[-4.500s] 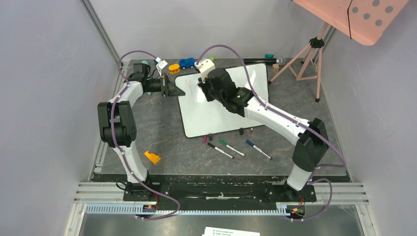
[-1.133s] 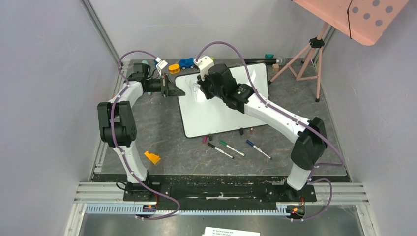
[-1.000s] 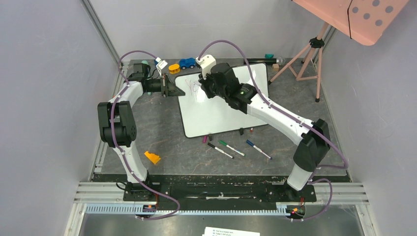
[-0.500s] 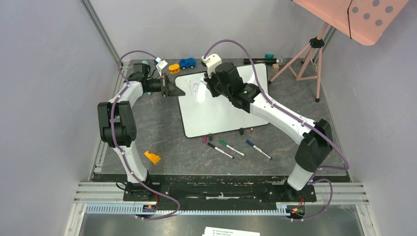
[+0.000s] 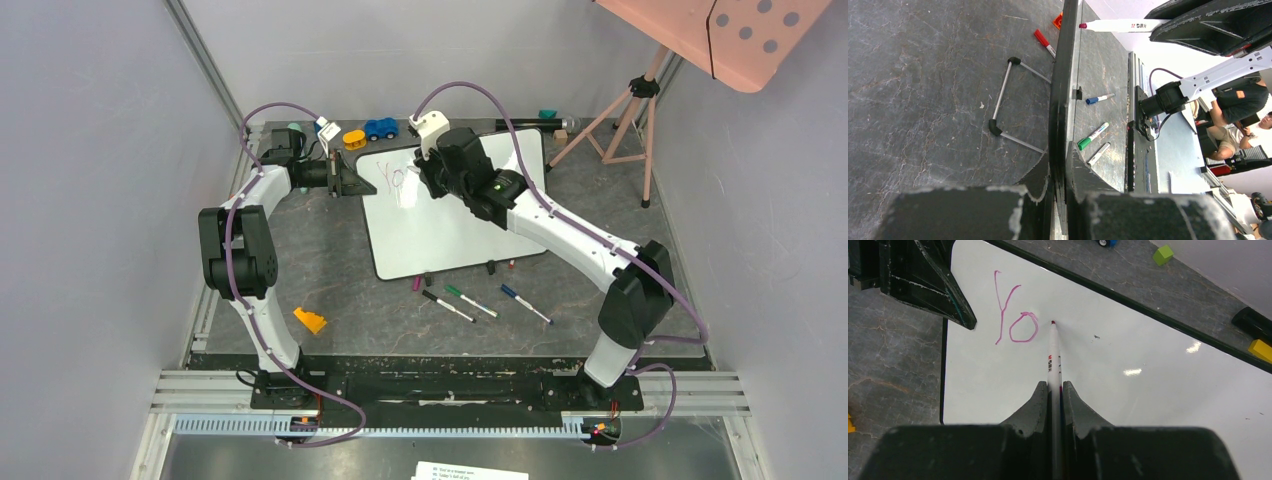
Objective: Write a sentence on the whiteboard
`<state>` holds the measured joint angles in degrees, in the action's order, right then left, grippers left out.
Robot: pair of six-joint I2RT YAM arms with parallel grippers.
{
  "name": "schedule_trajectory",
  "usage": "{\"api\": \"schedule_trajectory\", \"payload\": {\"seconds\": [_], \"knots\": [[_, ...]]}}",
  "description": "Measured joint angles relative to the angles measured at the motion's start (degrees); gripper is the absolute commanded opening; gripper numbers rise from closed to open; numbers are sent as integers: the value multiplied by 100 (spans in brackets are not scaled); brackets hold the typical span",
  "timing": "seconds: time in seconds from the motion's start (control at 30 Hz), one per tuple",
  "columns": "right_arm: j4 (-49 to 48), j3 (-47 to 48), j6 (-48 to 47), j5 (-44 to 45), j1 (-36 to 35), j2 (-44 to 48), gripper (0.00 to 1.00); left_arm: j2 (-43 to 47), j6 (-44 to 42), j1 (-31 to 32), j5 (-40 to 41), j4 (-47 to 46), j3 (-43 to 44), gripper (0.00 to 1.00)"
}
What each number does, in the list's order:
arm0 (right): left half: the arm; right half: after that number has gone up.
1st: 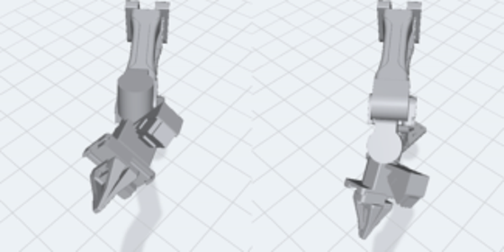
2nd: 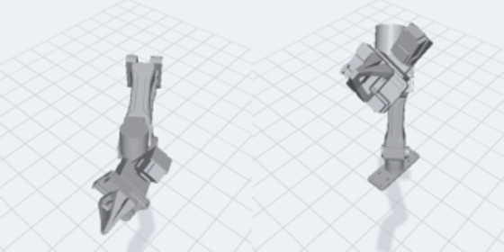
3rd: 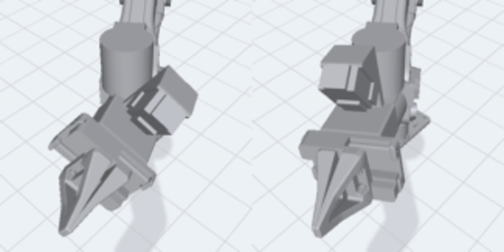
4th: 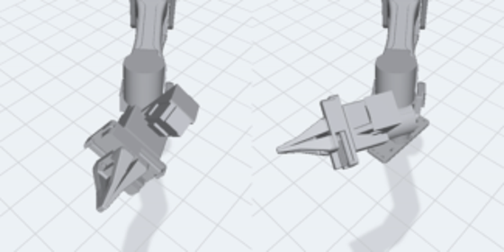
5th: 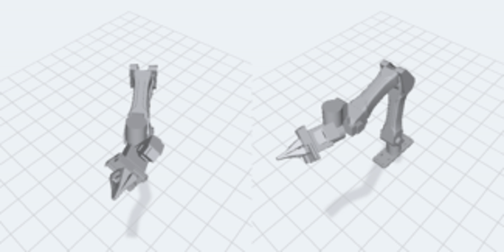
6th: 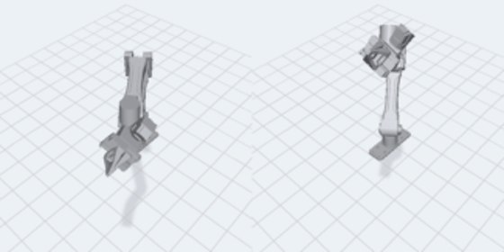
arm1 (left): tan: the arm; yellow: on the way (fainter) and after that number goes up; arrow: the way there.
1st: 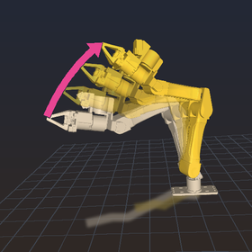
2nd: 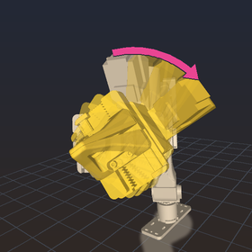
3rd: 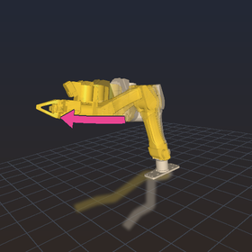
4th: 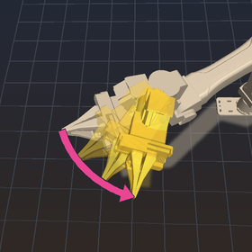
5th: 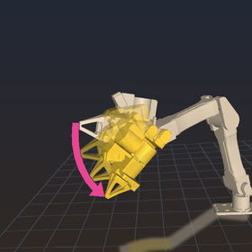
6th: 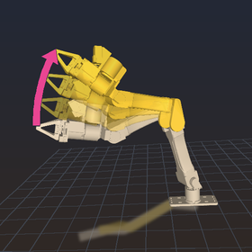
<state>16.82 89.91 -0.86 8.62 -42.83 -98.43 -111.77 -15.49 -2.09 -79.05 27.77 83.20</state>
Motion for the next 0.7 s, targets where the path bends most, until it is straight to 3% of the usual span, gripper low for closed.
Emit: {"api": "schedule_trajectory", "payload": {"seconds": [0.7], "knots": [[-271, -522, 85, -256, 13, 133, 0, 0, 0, 0, 11, 0, 0, 2]]}}
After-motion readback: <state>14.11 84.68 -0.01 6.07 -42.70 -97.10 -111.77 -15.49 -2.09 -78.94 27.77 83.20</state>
